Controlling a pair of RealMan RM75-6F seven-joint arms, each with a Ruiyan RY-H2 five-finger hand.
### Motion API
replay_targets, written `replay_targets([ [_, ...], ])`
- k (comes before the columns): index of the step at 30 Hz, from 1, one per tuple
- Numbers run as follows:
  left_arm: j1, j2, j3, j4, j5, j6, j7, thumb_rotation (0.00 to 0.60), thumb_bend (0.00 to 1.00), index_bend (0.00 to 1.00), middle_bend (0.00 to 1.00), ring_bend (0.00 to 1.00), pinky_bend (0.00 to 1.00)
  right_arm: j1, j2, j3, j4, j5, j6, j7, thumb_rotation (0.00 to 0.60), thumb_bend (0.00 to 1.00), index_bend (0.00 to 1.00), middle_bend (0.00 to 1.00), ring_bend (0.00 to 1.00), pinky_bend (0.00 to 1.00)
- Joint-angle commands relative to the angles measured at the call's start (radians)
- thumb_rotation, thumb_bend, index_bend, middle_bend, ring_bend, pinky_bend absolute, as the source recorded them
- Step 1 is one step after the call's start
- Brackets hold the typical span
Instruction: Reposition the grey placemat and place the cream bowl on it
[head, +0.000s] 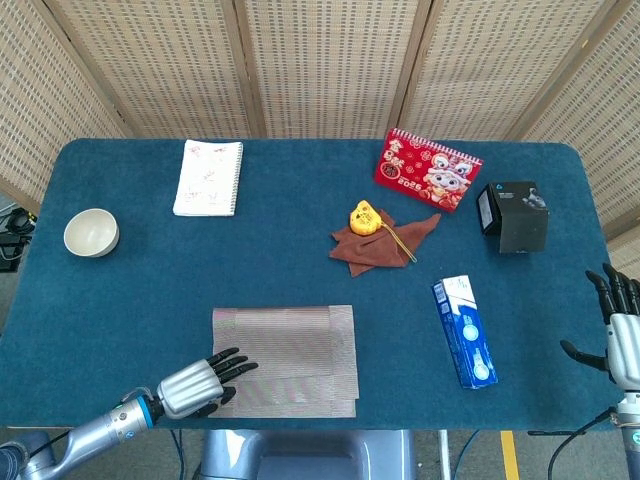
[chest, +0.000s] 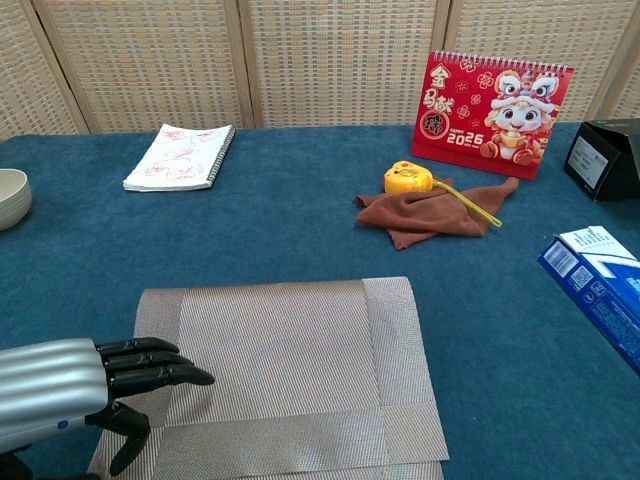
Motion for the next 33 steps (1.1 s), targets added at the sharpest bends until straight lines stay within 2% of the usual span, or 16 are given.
replay_targets([
  [1, -0.001, -0.001, 0.0, 0.0, 0.001, -0.001, 0.001, 0.6, 0.43, 0.51, 0.0, 0.0, 0.0, 0.0, 0.001, 0.0, 0.0, 0.0, 0.0, 0.001, 0.6, 0.0, 0.13, 0.0, 0.0, 0.0],
  [10, -0.002, -0.007, -0.004, 0.003, -0.008, -0.007, 0.019, 0.6, 0.48, 0.51, 0.0, 0.0, 0.0, -0.001, 0.003, 0.0, -0.002, -0.002, 0.0, 0.005, 0.6, 0.0, 0.14, 0.0, 0.0, 0.0],
  [17, -0.008, -0.002, -0.006, -0.005, -0.015, -0.01, 0.009, 0.6, 0.51, 0.65, 0.0, 0.0, 0.0, -0.001, 0.004, -0.001, -0.003, -0.004, 0.001, 0.005, 0.6, 0.0, 0.14, 0.0, 0.0, 0.0],
  [21, -0.011, 0.001, -0.015, -0.006, -0.026, -0.007, 0.002, 0.6, 0.54, 0.69, 0.0, 0.0, 0.0, -0.002, 0.005, -0.002, -0.005, -0.005, 0.003, 0.006, 0.6, 0.0, 0.14, 0.0, 0.0, 0.0],
  [28, -0.022, 0.022, -0.085, -0.019, -0.067, 0.044, -0.023, 0.6, 0.58, 0.72, 0.0, 0.0, 0.0, -0.003, 0.006, -0.002, -0.006, -0.006, 0.003, 0.009, 0.6, 0.0, 0.14, 0.0, 0.0, 0.0],
  [33, -0.062, 0.053, -0.207, -0.045, -0.167, 0.044, -0.062, 0.6, 0.6, 0.73, 0.0, 0.0, 0.0, -0.002, 0.005, -0.004, -0.007, -0.008, 0.002, 0.005, 0.6, 0.0, 0.14, 0.0, 0.0, 0.0],
])
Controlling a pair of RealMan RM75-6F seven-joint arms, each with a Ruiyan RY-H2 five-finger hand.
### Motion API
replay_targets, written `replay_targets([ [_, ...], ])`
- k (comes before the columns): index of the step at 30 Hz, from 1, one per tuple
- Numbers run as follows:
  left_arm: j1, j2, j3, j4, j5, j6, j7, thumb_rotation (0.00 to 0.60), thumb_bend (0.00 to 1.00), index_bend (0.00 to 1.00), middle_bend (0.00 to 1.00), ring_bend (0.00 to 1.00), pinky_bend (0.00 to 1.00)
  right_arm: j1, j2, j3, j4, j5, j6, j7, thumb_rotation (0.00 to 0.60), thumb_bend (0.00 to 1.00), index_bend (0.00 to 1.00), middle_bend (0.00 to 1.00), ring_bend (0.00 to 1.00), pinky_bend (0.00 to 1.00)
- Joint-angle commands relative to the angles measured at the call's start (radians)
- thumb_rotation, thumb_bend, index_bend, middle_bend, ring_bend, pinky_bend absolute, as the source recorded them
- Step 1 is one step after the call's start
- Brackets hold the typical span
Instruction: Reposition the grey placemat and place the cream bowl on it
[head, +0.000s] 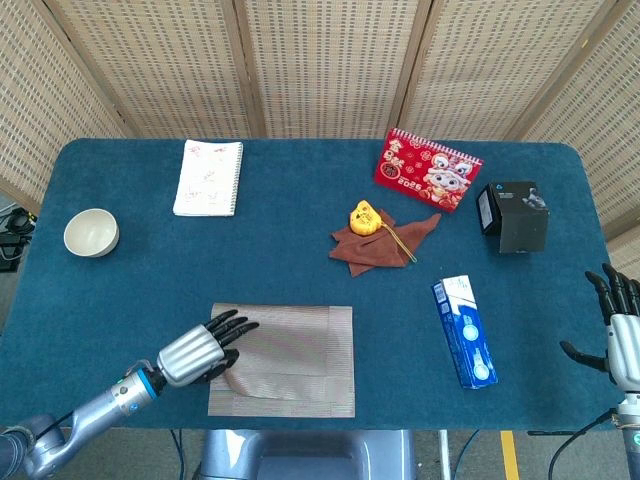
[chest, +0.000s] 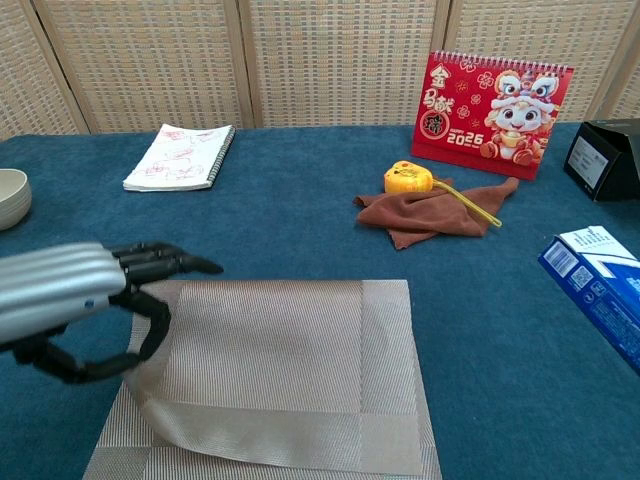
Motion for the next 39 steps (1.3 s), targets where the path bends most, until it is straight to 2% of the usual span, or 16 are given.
replay_targets([
  [1, -0.045, 0.031, -0.12, -0.025, -0.119, -0.022, -0.048, 0.6, 0.61, 0.73, 0.0, 0.0, 0.0, 0.001, -0.002, -0.001, -0.001, -0.001, -0.001, -0.004, 0.6, 0.0, 0.14, 0.0, 0.0, 0.0],
  [7, -0.11, 0.007, -0.276, 0.02, -0.319, -0.137, -0.099, 0.6, 0.64, 0.74, 0.0, 0.0, 0.0, 0.002, -0.005, 0.001, 0.003, 0.005, -0.004, -0.009, 0.6, 0.0, 0.14, 0.0, 0.0, 0.0],
  [11, -0.148, -0.047, -0.346, 0.097, -0.417, -0.197, -0.102, 0.6, 0.63, 0.74, 0.0, 0.0, 0.0, 0.004, -0.007, 0.003, 0.006, 0.011, -0.008, -0.011, 0.6, 0.0, 0.14, 0.0, 0.0, 0.0],
  [20, -0.216, -0.149, -0.407, 0.246, -0.533, -0.297, -0.016, 0.6, 0.63, 0.73, 0.0, 0.0, 0.0, 0.003, -0.003, 0.01, 0.01, 0.025, -0.01, 0.006, 0.6, 0.0, 0.14, 0.0, 0.0, 0.0],
  [24, -0.251, -0.233, -0.452, 0.365, -0.603, -0.324, 0.018, 0.6, 0.63, 0.73, 0.0, 0.0, 0.0, 0.005, -0.001, 0.016, 0.015, 0.038, -0.017, 0.016, 0.6, 0.0, 0.14, 0.0, 0.0, 0.0],
  [28, -0.276, -0.299, -0.492, 0.483, -0.639, -0.308, 0.014, 0.6, 0.63, 0.71, 0.0, 0.0, 0.0, 0.003, 0.004, 0.02, 0.019, 0.044, -0.019, 0.035, 0.6, 0.0, 0.14, 0.0, 0.0, 0.0],
  [30, -0.287, -0.32, -0.504, 0.529, -0.653, -0.31, 0.015, 0.6, 0.62, 0.61, 0.0, 0.0, 0.0, 0.003, 0.004, 0.021, 0.023, 0.047, -0.022, 0.037, 0.6, 0.0, 0.14, 0.0, 0.0, 0.0],
  [31, -0.294, -0.331, -0.51, 0.557, -0.664, -0.32, 0.02, 0.6, 0.54, 0.43, 0.0, 0.0, 0.0, 0.005, 0.003, 0.021, 0.026, 0.05, -0.025, 0.038, 0.6, 0.0, 0.14, 0.0, 0.0, 0.0],
  [32, -0.297, -0.335, -0.51, 0.569, -0.671, -0.335, 0.024, 0.6, 0.36, 0.23, 0.0, 0.0, 0.0, 0.006, 0.002, 0.022, 0.028, 0.051, -0.027, 0.037, 0.6, 0.0, 0.14, 0.0, 0.0, 0.0],
  [33, -0.3, -0.337, -0.51, 0.578, -0.679, -0.355, 0.027, 0.6, 0.24, 0.12, 0.0, 0.0, 0.0, 0.007, 0.001, 0.022, 0.029, 0.052, -0.03, 0.036, 0.6, 0.0, 0.14, 0.0, 0.0, 0.0],
  [34, -0.303, -0.335, -0.51, 0.582, -0.694, -0.394, 0.025, 0.6, 0.07, 0.01, 0.0, 0.0, 0.0, 0.009, 0.0, 0.022, 0.031, 0.054, -0.034, 0.034, 0.6, 0.0, 0.14, 0.0, 0.0, 0.0],
  [35, -0.304, -0.327, -0.509, 0.571, -0.704, -0.433, 0.008, 0.6, 0.0, 0.0, 0.0, 0.0, 0.0, 0.011, -0.002, 0.021, 0.033, 0.055, -0.037, 0.031, 0.6, 0.0, 0.14, 0.0, 0.0, 0.0],
  [36, -0.302, -0.319, -0.51, 0.561, -0.709, -0.451, -0.007, 0.6, 0.0, 0.0, 0.0, 0.0, 0.0, 0.012, -0.003, 0.022, 0.034, 0.056, -0.039, 0.028, 0.6, 0.0, 0.14, 0.0, 0.0, 0.0],
  [39, -0.288, -0.308, -0.503, 0.553, -0.686, -0.416, -0.042, 0.6, 0.0, 0.0, 0.0, 0.0, 0.0, 0.015, -0.008, 0.021, 0.035, 0.058, -0.041, 0.017, 0.6, 0.0, 0.14, 0.0, 0.0, 0.0],
])
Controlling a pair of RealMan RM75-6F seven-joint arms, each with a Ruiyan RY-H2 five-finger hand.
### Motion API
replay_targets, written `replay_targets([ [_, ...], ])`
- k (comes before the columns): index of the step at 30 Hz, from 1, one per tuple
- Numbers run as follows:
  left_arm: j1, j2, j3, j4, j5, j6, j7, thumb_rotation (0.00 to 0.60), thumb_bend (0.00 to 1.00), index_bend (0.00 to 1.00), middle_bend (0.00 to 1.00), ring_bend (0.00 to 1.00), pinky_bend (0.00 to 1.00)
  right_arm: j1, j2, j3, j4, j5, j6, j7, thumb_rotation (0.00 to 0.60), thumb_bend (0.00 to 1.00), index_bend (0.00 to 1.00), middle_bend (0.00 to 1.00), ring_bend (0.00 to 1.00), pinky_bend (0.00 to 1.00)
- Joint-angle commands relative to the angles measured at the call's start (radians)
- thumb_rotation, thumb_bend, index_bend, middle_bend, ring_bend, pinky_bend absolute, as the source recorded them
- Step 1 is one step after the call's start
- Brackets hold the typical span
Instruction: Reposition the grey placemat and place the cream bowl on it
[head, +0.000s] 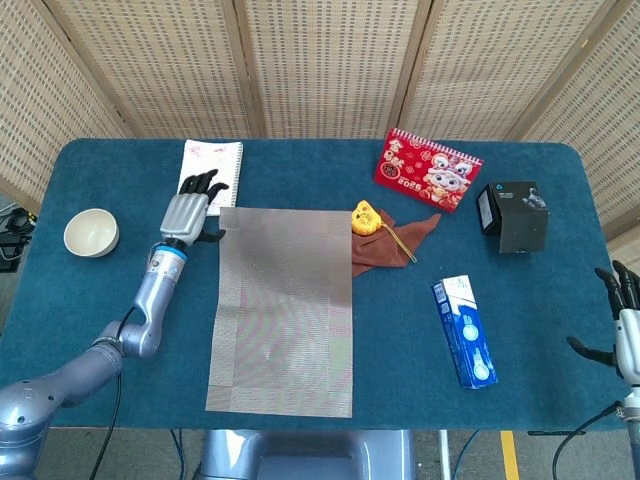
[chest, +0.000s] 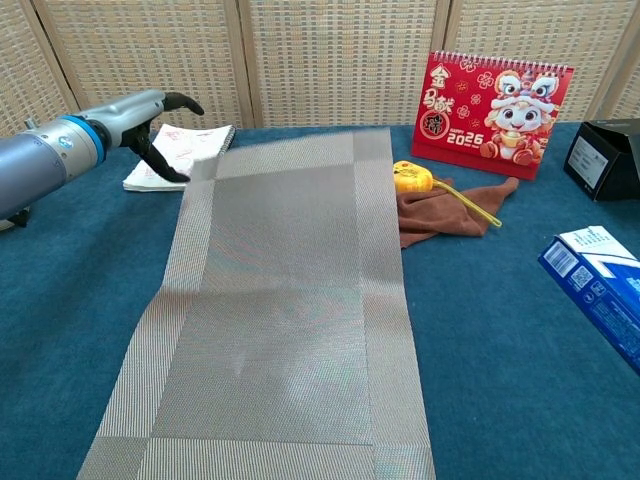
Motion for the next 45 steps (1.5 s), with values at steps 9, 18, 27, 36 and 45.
replay_targets([
  [9, 0.11, 0.187, 0.059, -0.185, 0.102, 0.181, -0.065, 0.6, 0.0, 0.0, 0.0, 0.0, 0.0, 0.004, -0.018, -0.02, -0.012, -0.032, 0.005, -0.049, 0.6, 0.0, 0.14, 0.0, 0.0, 0.0],
  [18, 0.306, 0.452, 0.116, -0.569, 0.064, 0.348, 0.133, 0.6, 0.0, 0.0, 0.0, 0.0, 0.0, 0.02, -0.033, -0.053, -0.029, -0.112, 0.005, -0.106, 0.6, 0.0, 0.15, 0.0, 0.0, 0.0],
  [27, 0.52, 0.62, 0.211, -0.82, 0.044, 0.529, 0.208, 0.6, 0.0, 0.0, 0.0, 0.0, 0.0, 0.125, -0.031, -0.153, 0.031, -0.433, -0.057, -0.075, 0.6, 0.0, 0.18, 0.0, 0.0, 0.0],
  [36, 0.61, 0.708, 0.247, -0.971, 0.045, 0.609, 0.286, 0.6, 0.0, 0.0, 0.0, 0.0, 0.0, 0.338, -0.114, -0.23, 0.125, -0.684, -0.229, 0.04, 0.6, 0.0, 0.19, 0.0, 0.0, 0.0],
  [45, 0.627, 0.743, 0.231, -0.989, 0.052, 0.611, 0.266, 0.6, 0.0, 0.0, 0.0, 0.0, 0.0, 0.474, -0.238, -0.284, 0.181, -0.778, -0.328, 0.073, 0.6, 0.0, 0.21, 0.0, 0.0, 0.0],
])
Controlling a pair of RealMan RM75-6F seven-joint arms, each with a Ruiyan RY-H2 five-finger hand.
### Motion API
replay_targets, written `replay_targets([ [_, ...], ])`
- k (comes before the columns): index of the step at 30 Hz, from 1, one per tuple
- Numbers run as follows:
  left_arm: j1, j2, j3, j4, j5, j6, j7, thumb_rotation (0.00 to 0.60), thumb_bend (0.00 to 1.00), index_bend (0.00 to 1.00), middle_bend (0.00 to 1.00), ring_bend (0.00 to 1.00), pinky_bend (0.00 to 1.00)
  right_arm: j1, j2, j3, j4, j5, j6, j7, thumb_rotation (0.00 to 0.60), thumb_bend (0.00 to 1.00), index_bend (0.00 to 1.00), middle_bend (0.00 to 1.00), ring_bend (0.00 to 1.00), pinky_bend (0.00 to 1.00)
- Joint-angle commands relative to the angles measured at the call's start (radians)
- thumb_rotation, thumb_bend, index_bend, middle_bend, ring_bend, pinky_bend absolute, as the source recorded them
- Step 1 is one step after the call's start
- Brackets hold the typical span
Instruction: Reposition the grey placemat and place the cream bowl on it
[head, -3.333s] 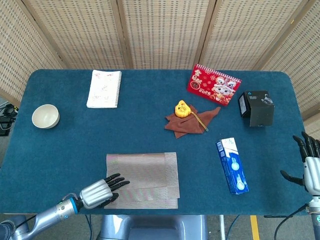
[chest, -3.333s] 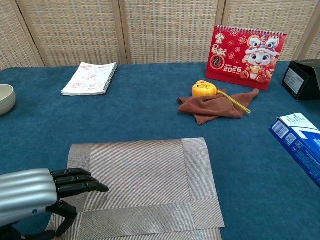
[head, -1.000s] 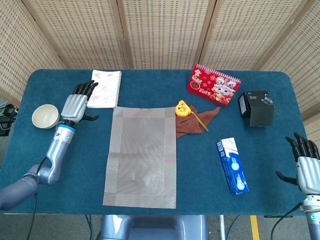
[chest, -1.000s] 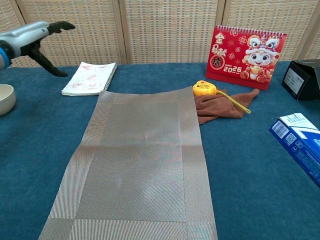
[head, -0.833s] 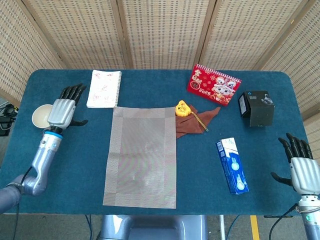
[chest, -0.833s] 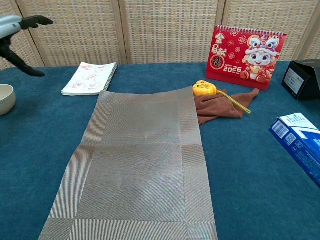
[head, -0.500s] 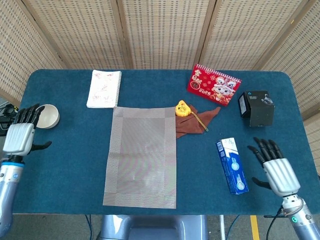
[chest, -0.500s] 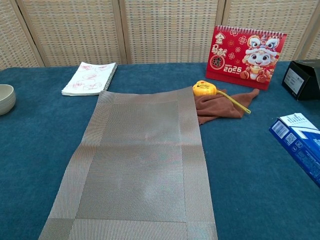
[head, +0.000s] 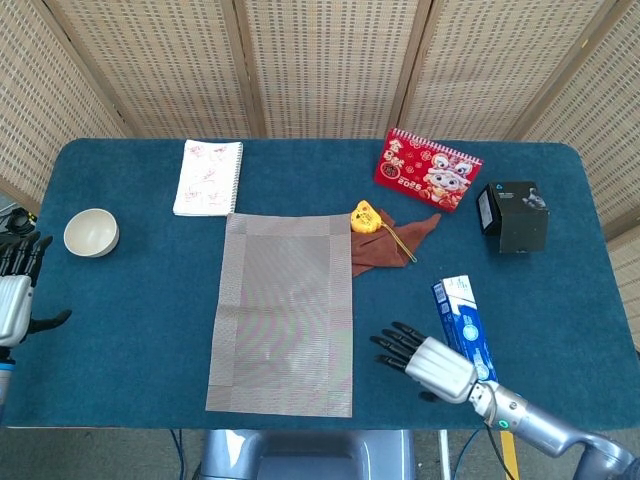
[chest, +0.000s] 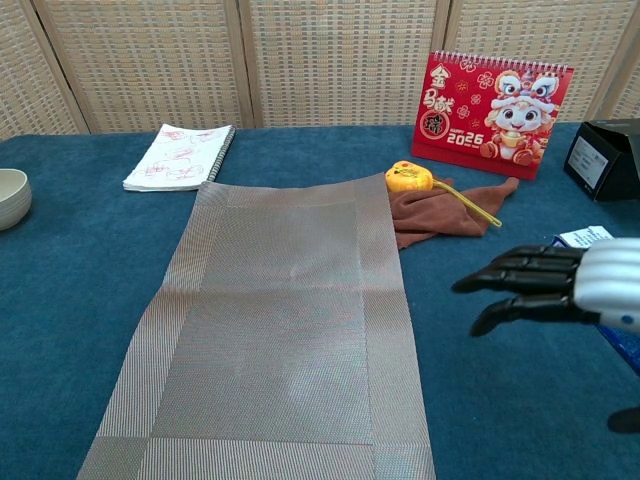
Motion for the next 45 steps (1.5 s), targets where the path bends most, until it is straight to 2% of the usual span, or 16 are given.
replay_targets([
  [1, 0.004, 0.009, -0.009, 0.011, 0.004, -0.002, -0.019, 0.6, 0.0, 0.0, 0.0, 0.0, 0.0, 0.039, -0.045, -0.018, 0.011, -0.032, -0.026, -0.016, 0.6, 0.0, 0.21, 0.0, 0.0, 0.0],
  [6, 0.006, 0.012, -0.018, 0.025, -0.002, -0.014, -0.035, 0.6, 0.0, 0.0, 0.0, 0.0, 0.0, 0.061, -0.097, -0.021, 0.008, -0.038, -0.044, -0.066, 0.6, 0.0, 0.22, 0.0, 0.0, 0.0],
  [11, 0.004, 0.008, -0.026, 0.037, -0.002, -0.026, -0.041, 0.6, 0.0, 0.0, 0.0, 0.0, 0.0, 0.107, -0.165, -0.01, -0.021, -0.001, -0.123, -0.103, 0.6, 0.0, 0.23, 0.0, 0.0, 0.0],
  [20, 0.01, 0.005, -0.037, 0.046, -0.004, -0.031, -0.047, 0.6, 0.0, 0.0, 0.0, 0.0, 0.0, 0.146, -0.245, -0.008, -0.045, 0.054, -0.195, -0.181, 0.6, 0.0, 0.23, 0.0, 0.0, 0.0],
  [27, 0.013, 0.006, -0.044, 0.048, -0.005, -0.036, -0.051, 0.6, 0.0, 0.0, 0.0, 0.0, 0.0, 0.163, -0.268, -0.001, -0.039, 0.094, -0.211, -0.224, 0.6, 0.0, 0.24, 0.0, 0.0, 0.0],
  [34, 0.018, 0.01, -0.05, 0.045, -0.002, -0.037, -0.06, 0.6, 0.0, 0.0, 0.0, 0.0, 0.0, 0.183, -0.261, -0.028, -0.027, 0.109, -0.234, -0.258, 0.6, 0.0, 0.24, 0.0, 0.0, 0.0],
  [45, 0.02, 0.009, -0.055, 0.043, 0.0, -0.04, -0.054, 0.6, 0.0, 0.0, 0.0, 0.0, 0.0, 0.193, -0.288, -0.039, -0.014, 0.137, -0.22, -0.26, 0.6, 0.0, 0.25, 0.0, 0.0, 0.0],
])
